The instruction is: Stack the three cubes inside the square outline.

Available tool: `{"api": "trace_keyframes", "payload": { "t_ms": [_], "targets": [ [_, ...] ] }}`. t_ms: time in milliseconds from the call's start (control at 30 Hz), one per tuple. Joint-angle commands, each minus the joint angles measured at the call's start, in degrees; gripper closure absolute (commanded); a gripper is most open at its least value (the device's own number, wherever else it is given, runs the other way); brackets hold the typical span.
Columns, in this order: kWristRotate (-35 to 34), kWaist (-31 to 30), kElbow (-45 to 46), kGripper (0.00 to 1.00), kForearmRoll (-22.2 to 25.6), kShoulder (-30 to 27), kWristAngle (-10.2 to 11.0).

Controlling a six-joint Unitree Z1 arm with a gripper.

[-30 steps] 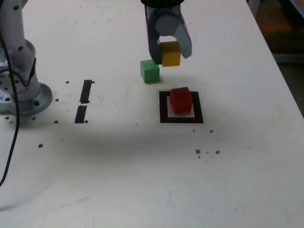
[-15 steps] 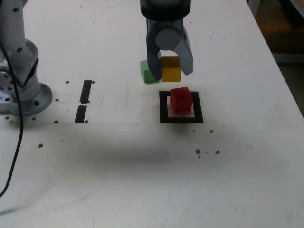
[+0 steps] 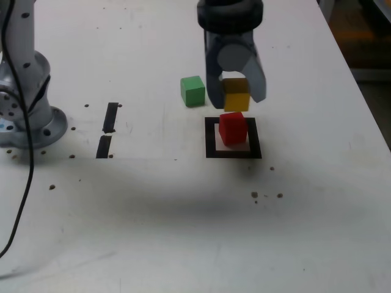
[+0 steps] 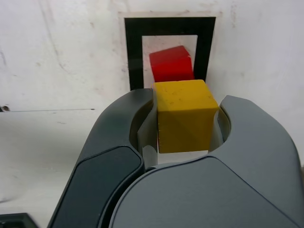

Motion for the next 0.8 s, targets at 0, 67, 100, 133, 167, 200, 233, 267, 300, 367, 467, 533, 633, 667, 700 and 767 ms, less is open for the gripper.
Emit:
{"api": "trace_keyframes", "payload": {
  "t_ms": [0,67,100,133,167,200,233,267,300,367,467,533,633,667,700,767],
  "targets": [
    [-0.43,-0.22,-0.24,0.97,-0.22,0.63,-0.09],
    [-0.62,-0.26,-0.08,0.97,-0.45,0.86,-0.1],
    [-0.7,-0.27,0.05,0.97,-0.61,0.91,-0.12],
    [-0.78,-0.29,0.22,0.97,-0.8,0.92,-0.15],
    [-0.86,-0.32,0.4,0.97,-1.03,0.91,-0.17],
    [-0.94,-0.35,0.59,0.97,-1.3,0.9,-0.21],
    [-1.02,-0.37,0.8,0.97,-1.6,0.89,-0.27],
    [-1.08,-0.4,1.03,0.97,-1.94,0.88,-0.35],
    [-1.13,-0.43,1.3,0.97,-2.29,0.87,-0.45],
    [-1.25,-0.45,1.89,0.96,-2.91,0.87,-0.62],
    [-1.45,-0.45,2.83,0.96,-3.67,0.84,-0.86],
    [-1.58,-0.45,3.37,0.96,-4.0,0.81,-1.02],
    [-1.67,-0.45,4.14,0.95,-4.42,0.78,-1.34],
    [-1.69,-0.45,4.33,0.95,-4.54,0.77,-1.43],
    [-1.7,-0.45,4.5,0.95,-4.67,0.76,-1.51],
    [-1.7,-0.45,4.76,0.94,-4.97,0.7,-1.57]
  ]
}}
